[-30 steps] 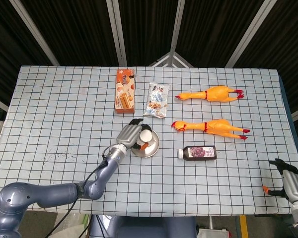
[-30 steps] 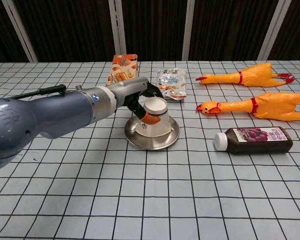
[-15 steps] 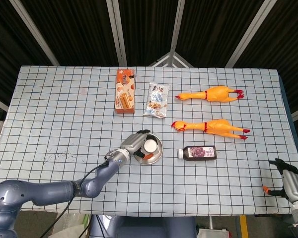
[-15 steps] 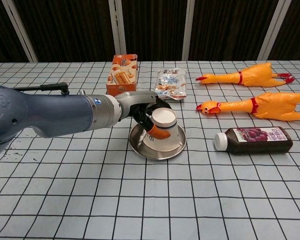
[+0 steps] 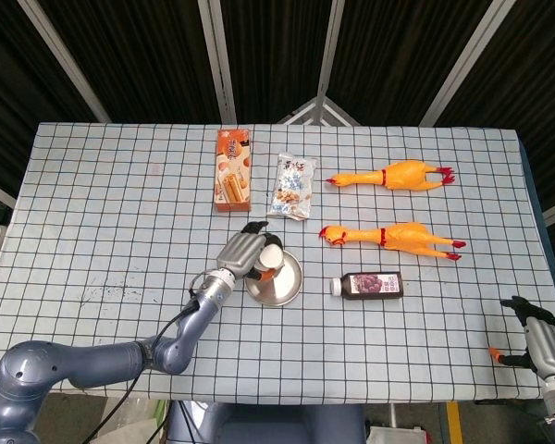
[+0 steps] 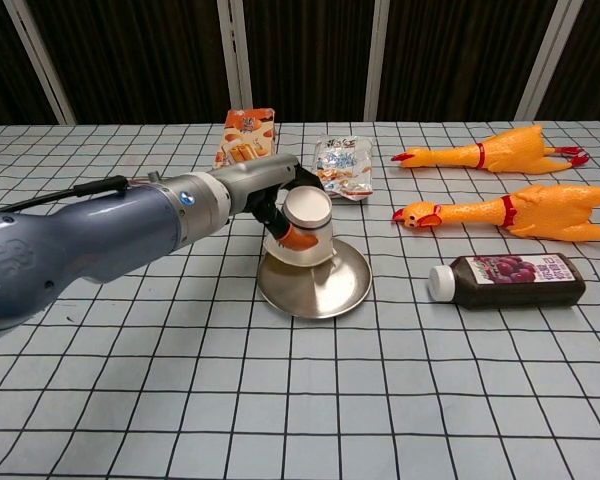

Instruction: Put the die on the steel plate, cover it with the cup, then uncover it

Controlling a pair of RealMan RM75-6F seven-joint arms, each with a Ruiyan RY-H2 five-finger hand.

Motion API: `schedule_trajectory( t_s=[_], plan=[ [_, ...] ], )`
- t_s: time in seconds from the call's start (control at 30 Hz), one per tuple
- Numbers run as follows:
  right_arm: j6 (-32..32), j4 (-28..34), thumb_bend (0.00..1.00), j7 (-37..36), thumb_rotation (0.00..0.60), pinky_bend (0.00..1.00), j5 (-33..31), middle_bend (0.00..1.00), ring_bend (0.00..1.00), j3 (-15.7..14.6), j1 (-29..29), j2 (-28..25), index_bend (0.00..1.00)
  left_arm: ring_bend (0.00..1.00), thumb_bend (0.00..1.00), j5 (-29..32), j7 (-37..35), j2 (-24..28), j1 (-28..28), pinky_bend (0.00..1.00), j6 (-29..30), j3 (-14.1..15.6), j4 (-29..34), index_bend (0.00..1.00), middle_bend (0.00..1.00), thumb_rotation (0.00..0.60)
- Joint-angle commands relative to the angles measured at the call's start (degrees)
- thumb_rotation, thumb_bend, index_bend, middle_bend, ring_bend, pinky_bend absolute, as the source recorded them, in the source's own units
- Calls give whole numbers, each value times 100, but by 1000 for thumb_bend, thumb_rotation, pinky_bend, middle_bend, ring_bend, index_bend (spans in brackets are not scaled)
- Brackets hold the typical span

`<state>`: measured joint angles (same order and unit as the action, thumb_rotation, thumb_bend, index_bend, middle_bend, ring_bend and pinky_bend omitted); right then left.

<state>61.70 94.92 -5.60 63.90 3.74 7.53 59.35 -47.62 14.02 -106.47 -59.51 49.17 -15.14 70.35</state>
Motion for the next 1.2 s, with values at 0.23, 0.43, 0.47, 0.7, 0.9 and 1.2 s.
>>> schedule_trajectory(
  t_s=[0.23, 0.43, 0.47, 0.7, 0.9, 1.2],
  plan=[
    [-28, 9, 231, 15, 600, 0, -9, 101, 105, -8, 12, -7, 205, 52, 475, -107, -1190, 73, 261, 0, -394, -461, 536, 505, 298, 600],
    [-59, 26, 231, 60, 600, 0, -37, 100, 105, -18, 28, -4, 205, 43, 473, -284, -2447, 809, 720, 0, -942, -927, 1679, 504, 295, 600],
    [-65, 30, 231, 66, 600, 0, -39, 100, 105, -18, 32, -4, 205, 43, 470, -335, -2511, 919, 786, 0, -960, -936, 1793, 503, 293, 600],
    [-33, 99, 231, 111, 600, 0, -30, 100, 105, -25, 29, -16, 204, 43, 462, -1007, -2584, 2093, 1547, 0, -594, -742, 2477, 501, 295, 600],
    [-6, 138, 231, 119, 600, 0, -30, 100, 105, -19, 25, -30, 205, 43, 462, -1307, -2239, 2886, 2086, 0, -101, -389, 2323, 493, 292, 600],
    [8, 165, 232, 131, 600, 0, -9, 101, 104, -30, 23, -39, 205, 43, 462, -1191, -2834, 2742, 2282, 0, -531, -45, 1203, 488, 276, 600]
  ],
)
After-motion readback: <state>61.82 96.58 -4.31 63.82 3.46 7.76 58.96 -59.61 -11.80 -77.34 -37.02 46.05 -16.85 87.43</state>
